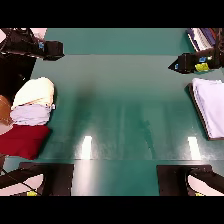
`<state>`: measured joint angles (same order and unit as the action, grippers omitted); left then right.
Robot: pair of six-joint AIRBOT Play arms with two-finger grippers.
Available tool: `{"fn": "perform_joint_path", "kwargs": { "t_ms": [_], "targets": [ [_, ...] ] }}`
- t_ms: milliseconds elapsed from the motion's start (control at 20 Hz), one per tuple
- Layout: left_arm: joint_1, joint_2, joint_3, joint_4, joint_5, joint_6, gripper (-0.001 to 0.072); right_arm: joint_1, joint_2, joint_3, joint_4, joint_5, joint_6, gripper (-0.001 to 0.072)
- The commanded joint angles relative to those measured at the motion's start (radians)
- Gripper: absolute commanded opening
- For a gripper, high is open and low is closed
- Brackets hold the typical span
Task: Fold the shirts.
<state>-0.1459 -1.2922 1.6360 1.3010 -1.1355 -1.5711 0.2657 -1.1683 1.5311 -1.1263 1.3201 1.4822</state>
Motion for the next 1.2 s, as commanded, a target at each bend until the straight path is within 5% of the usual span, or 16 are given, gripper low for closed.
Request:
{"fn": "perform_joint_path", "kwargs": {
  "t_ms": [0,550,700,750,800,850,950,1150],
  "targets": [
    [0.000,0.000,0.000,0.000,0.000,0.000,0.0025,0.003,0.001,0.001,0.001,-0.001,-0.001,0.0016],
    [0.000,0.000,0.000,0.000,0.000,0.000,0.0025,0.003,0.001,0.000,0.002,-0.001,0.001,0.0015],
    [0.000,0.000,0.000,0.016,0.087,0.020,0.0026,0.003,0.001,0.000,0.002,0.000,0.002,0.0015],
    [0.000,0.000,0.000,0.074,0.097,0.036,0.0174,0.003,0.001,0.000,0.002,0.000,0.002,0.0015],
    [0.000,-0.001,0.000,0.157,0.095,0.032,0.0576,0.003,0.001,0.001,0.002,0.000,0.002,0.0015],
    [0.000,-0.006,-0.005,0.264,0.087,0.014,0.0664,0.003,0.001,0.001,0.002,0.000,0.002,0.0015],
    [0.024,-0.026,-0.042,0.413,0.062,-0.011,0.0641,0.003,0.001,0.000,0.003,-0.001,0.002,0.0015],
    [0.164,-0.080,-0.240,0.422,0.097,-0.054,0.0641,0.003,0.001,0.000,0.009,-0.001,0.002,0.0015]
  ]
}}
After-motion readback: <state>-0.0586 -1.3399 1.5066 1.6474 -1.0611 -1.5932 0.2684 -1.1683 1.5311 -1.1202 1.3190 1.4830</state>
